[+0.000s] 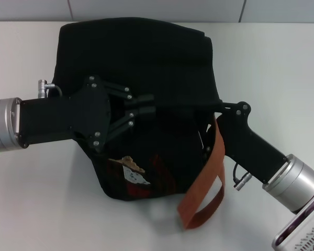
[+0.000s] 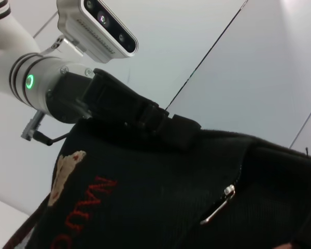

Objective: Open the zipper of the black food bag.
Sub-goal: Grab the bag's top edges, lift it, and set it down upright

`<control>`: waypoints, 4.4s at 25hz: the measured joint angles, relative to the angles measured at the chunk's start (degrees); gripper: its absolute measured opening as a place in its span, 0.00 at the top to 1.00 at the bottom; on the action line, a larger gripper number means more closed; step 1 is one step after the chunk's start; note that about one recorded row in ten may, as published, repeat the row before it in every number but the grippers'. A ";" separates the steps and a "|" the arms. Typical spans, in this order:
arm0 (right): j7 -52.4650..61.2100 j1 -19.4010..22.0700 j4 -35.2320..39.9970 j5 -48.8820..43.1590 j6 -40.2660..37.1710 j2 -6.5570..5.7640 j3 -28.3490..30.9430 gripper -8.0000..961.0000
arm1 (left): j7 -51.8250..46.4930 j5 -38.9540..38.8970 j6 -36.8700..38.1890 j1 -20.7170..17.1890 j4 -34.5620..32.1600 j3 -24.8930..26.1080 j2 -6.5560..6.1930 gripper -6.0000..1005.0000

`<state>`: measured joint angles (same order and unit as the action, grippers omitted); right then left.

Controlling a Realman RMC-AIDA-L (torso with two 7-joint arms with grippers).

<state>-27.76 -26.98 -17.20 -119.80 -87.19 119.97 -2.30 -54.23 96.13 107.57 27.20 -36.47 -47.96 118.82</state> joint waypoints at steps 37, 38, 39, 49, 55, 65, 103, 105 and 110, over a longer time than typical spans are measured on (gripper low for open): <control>6.20 0.18 2.54 0.00 2.11 0.00 0.11 0.61 | 0.71 -1.75 0.26 -0.56 0.01 0.29 -0.15 0.90; 6.10 -0.03 2.48 -0.01 2.14 0.00 0.10 0.59 | 0.71 -1.75 0.26 -0.54 0.04 0.27 -0.14 0.90; 5.98 -0.31 2.40 0.00 2.16 0.00 0.10 0.57 | 0.71 -1.75 0.26 -0.51 0.07 0.25 -0.08 0.90; 1.81 -1.77 -0.27 0.05 2.22 0.00 0.71 0.51 | 0.71 -1.78 0.41 -0.12 1.39 0.24 -0.09 0.90; 1.76 -1.59 -0.55 0.38 2.22 0.00 2.31 0.51 | 0.71 -1.79 0.45 -0.16 1.40 0.23 -0.08 0.90; 1.81 -1.20 -0.48 0.45 2.20 0.00 4.04 0.52 | 0.75 -1.75 0.45 -0.12 1.40 0.23 -0.09 0.90; 2.12 -0.05 -0.28 0.00 0.84 0.00 4.36 0.52 | 1.32 -1.74 -0.13 -0.03 1.49 0.26 0.01 0.90; 3.25 0.63 -0.07 0.11 0.22 -0.04 4.44 0.52 | 1.32 -1.74 -0.22 -0.02 1.49 0.33 0.01 0.90; 5.59 2.18 0.60 0.38 -3.48 -0.19 4.50 0.52 | 1.32 -1.72 -0.31 0.25 1.49 0.34 0.00 0.90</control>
<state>-22.17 -24.80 -16.60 -119.42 -90.67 119.78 2.20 -52.91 94.41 107.26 27.44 -34.98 -47.62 118.82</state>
